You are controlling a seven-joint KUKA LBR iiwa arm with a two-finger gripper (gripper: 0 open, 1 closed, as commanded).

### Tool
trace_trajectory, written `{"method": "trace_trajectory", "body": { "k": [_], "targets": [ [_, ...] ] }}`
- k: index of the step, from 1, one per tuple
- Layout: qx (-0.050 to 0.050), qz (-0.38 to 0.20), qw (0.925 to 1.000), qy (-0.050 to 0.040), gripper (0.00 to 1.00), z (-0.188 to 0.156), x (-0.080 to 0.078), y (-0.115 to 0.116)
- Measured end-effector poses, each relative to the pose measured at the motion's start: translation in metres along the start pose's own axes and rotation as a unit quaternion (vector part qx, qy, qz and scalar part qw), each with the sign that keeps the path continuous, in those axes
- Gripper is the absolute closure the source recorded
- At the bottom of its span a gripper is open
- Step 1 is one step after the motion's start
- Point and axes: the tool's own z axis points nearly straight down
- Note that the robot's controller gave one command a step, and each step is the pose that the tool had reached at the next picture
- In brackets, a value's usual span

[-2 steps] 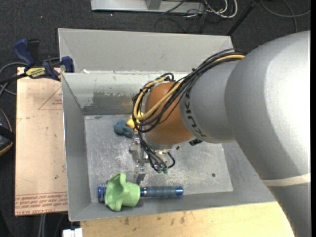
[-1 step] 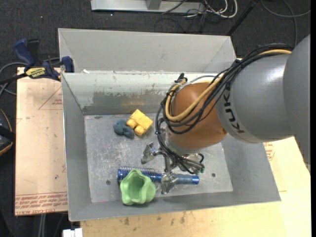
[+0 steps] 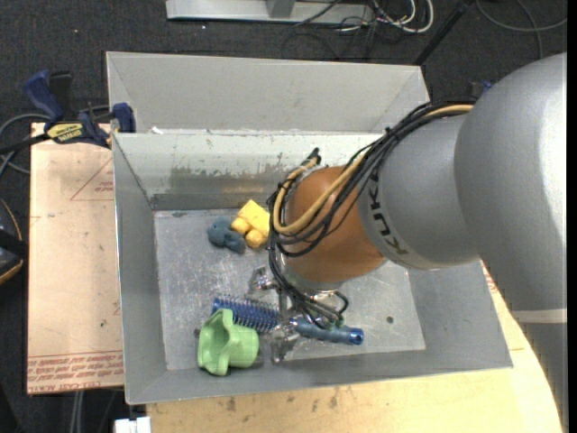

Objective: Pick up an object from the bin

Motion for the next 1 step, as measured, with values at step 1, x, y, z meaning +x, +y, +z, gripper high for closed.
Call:
{"method": "trace_trajectory", "body": {
  "k": [1],
  "targets": [
    [0.0,0.0,1.0,-0.0001,1.0,-0.0005,0.0001,0.0002]
  ]
}}
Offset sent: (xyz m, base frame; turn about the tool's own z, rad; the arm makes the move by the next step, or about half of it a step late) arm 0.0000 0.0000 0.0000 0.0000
